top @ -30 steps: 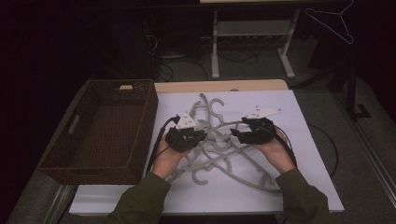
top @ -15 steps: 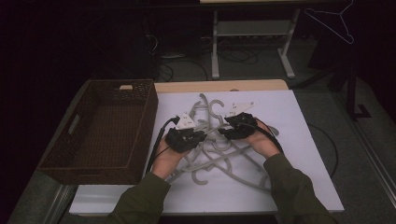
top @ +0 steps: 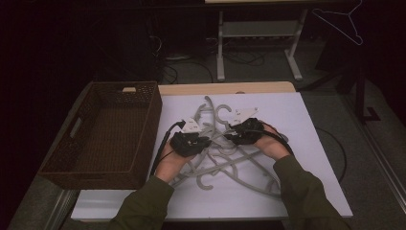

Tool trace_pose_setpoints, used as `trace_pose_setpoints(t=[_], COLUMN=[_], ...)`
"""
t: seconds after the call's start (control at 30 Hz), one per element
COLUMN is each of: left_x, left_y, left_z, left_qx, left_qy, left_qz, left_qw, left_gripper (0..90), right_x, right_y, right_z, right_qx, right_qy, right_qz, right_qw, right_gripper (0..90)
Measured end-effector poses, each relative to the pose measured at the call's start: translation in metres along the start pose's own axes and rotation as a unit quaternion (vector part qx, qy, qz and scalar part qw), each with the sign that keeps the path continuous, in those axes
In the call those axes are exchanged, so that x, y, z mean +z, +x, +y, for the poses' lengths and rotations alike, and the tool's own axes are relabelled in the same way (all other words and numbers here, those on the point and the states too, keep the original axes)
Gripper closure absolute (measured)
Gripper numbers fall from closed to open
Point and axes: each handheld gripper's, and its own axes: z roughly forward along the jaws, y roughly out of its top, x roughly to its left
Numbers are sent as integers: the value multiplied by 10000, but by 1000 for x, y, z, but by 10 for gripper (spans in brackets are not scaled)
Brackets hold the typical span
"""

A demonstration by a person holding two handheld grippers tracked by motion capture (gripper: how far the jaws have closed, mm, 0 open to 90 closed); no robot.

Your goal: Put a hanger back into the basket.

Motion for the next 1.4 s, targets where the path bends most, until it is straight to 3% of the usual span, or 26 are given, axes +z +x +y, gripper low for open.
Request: trace_pose_setpoints(t=[0.1, 0.13, 0.2, 0.4, 0.53, 0.67, 0.77, 1.03, 1.3, 1.4], left_x=[4, 4, 5, -2, -6, 1, 7, 14, 13, 13], left_y=[2, 2, 4, 8, 10, 12, 13, 13, 9, 4], left_z=[-2, -2, -2, 2, 9, 11, 10, 11, 11, 10], left_qx=[99, 93, 157, 228, 425, 654, 751, 884, 1168, 1221], left_qy=[114, 152, 189, 148, 326, 586, 711, 730, 794, 758], left_qz=[36, 61, 107, 240, 233, 233, 302, 376, 179, -34], left_qw=[9999, 9998, 9996, 9993, 9983, 9959, 9942, 9927, 9898, 9896], left_gripper=[696, 669, 659, 558, 540, 531, 559, 706, 772, 813], right_x=[-1, -2, -2, -4, -5, -7, -9, -11, -11, -11], right_y=[0, 0, 1, 2, 3, 2, 2, 1, 0, -1], right_z=[-1, -3, -3, -3, -4, -4, -4, -4, -5, -6], right_qx=[-74, -74, -112, -237, -277, -283, -287, -439, -368, -251], right_qy=[-43, -34, -34, -80, -41, -56, -83, -91, -40, -58], right_qz=[94, 248, 291, 414, 463, 488, 509, 537, 508, 421], right_qw=[9999, 9997, 9995, 9988, 9985, 9984, 9983, 9976, 9980, 9988], right_gripper=[605, 634, 649, 728, 744, 752, 756, 759, 715, 661])
